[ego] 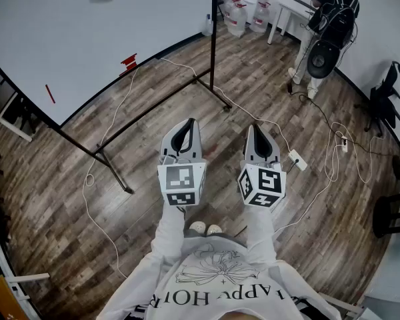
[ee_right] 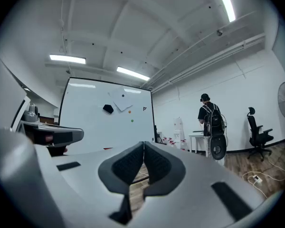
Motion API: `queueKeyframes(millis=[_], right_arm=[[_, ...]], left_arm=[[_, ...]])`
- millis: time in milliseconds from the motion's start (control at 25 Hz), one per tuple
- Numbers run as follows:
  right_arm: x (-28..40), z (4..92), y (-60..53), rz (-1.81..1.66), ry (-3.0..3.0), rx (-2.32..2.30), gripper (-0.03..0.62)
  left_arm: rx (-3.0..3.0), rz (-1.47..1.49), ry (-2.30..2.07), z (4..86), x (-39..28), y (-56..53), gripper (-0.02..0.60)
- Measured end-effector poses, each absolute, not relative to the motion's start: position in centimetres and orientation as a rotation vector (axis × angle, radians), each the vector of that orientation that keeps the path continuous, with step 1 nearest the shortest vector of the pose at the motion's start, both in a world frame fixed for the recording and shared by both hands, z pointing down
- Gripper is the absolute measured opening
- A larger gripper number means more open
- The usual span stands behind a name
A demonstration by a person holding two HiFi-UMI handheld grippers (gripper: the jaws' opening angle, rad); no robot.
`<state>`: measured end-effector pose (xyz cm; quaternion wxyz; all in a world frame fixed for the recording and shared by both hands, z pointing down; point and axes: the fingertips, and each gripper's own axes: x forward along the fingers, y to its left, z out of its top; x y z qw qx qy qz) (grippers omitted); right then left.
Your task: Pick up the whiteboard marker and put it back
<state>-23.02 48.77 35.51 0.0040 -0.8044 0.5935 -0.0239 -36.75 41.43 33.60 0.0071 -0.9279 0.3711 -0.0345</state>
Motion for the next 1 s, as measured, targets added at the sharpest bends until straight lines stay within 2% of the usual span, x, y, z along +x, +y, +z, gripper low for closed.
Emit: queueKeyframes(millis=[1000], right_arm=[[-20.0, 38.1, 49.2, -0.128, 1.927, -2.464, 0.006]], left_arm=[[-2.9, -0.137, 1.237, 36.3, -33.6, 42.1, 0.008]])
